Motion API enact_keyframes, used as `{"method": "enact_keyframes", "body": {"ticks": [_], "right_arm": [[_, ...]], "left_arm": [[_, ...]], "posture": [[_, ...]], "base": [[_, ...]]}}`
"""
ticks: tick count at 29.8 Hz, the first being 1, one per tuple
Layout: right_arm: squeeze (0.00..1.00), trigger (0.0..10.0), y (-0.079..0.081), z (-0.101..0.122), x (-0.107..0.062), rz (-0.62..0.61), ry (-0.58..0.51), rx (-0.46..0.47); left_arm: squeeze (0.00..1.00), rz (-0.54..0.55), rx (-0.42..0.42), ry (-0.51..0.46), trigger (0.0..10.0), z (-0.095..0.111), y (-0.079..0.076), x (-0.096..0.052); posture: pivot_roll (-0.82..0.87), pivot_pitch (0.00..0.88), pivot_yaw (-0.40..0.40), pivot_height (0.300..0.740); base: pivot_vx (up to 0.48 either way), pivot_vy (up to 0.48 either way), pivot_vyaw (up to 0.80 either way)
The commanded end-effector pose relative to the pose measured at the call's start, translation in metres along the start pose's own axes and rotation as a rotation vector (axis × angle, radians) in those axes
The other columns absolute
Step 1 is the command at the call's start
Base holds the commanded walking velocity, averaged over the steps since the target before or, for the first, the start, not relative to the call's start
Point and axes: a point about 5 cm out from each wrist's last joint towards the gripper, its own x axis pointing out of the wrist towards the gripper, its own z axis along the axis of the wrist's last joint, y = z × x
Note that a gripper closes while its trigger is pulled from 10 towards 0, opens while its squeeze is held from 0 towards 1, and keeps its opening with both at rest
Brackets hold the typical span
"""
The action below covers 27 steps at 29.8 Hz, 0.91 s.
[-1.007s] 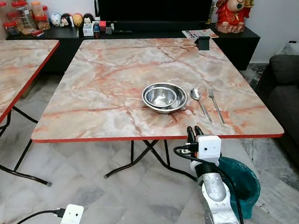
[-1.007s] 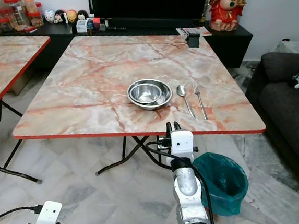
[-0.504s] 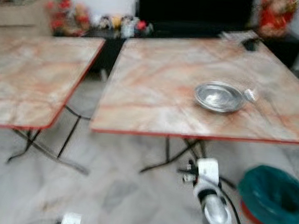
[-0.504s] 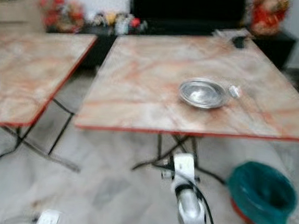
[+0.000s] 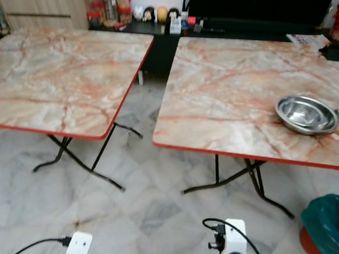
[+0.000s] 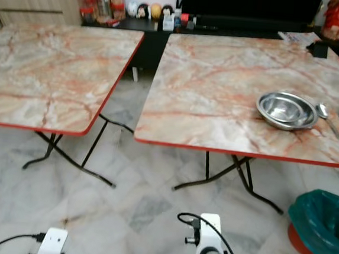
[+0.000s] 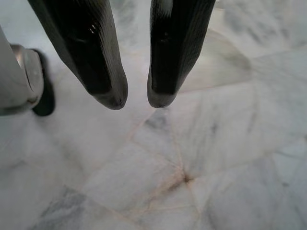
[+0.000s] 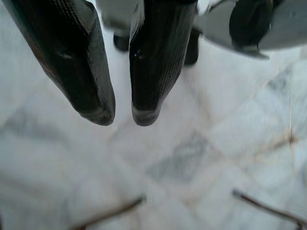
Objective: Setting the table
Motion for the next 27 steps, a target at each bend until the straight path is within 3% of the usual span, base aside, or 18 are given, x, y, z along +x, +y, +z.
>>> {"method": "enact_keyframes", "body": {"ticks": [1,6,27], "right_arm": [[0.0,10.0,-0.0099,-0.0176,-0.0046,-0.041,0.075,0.013],[0.0,10.0,-0.0109,-0.0233,-0.0061,-0.051,0.097,0.02],[0.0,10.0,-0.0051,-0.0192,-0.0044,-0.052,0.075,0.069]], "left_arm": [[0.0,0.001,-0.005,0.001,10.0,0.0017,0.0006,0.0006],[0.0,0.007,-0.001,0.004,10.0,0.0017,0.0029,0.0008],[0.0,0.011,0.009,-0.004,10.0,0.0046,0.0086,0.0016]], "posture": [[0.02,0.02,0.087,0.714],[0.02,0.023,0.092,0.714],[0.03,0.024,0.111,0.714]], "base": [[0.0,0.0,0.0],[0.0,0.112,0.0],[0.0,0.474,0.0]]}}
